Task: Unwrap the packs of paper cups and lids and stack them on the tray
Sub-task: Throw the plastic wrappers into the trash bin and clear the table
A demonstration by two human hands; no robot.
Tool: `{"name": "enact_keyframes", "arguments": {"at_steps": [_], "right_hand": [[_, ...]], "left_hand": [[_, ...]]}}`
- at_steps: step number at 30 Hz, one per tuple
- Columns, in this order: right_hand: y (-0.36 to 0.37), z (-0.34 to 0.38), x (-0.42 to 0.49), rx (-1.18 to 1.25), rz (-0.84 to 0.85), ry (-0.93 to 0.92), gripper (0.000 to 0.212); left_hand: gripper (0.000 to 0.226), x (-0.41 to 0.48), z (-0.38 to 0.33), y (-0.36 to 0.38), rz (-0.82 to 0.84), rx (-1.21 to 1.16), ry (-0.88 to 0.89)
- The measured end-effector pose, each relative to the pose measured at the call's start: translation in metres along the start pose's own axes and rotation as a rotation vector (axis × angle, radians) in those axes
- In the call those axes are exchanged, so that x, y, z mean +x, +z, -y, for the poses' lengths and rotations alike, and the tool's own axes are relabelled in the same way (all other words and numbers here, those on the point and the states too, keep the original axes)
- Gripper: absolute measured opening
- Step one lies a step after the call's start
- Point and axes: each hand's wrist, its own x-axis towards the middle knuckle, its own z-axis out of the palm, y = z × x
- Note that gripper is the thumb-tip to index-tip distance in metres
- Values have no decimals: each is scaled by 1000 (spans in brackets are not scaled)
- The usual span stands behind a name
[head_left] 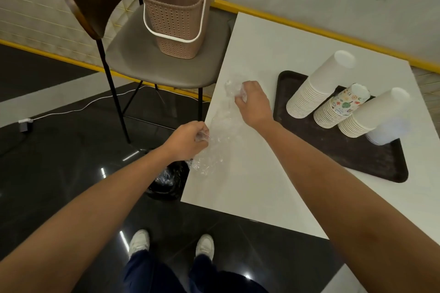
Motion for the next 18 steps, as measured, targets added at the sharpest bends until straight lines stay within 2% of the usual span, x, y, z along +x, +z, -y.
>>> {"name": "enact_keyframes", "arguments": {"at_steps": [3, 8, 13, 18], "right_hand": [[8, 20, 0, 46, -22, 7, 5], [26, 61, 0, 100, -97, 51, 11], [58, 105, -2, 162, -104, 123, 6], [106, 137, -7, 227, -32, 194, 24]], "left_hand": [[13, -4, 17, -16, 6, -12, 15], [15, -15, 53, -51, 21, 8, 37], [13, -21, 106, -76, 71, 60, -36], [14, -21, 159, -89, 126, 81, -103]]}}
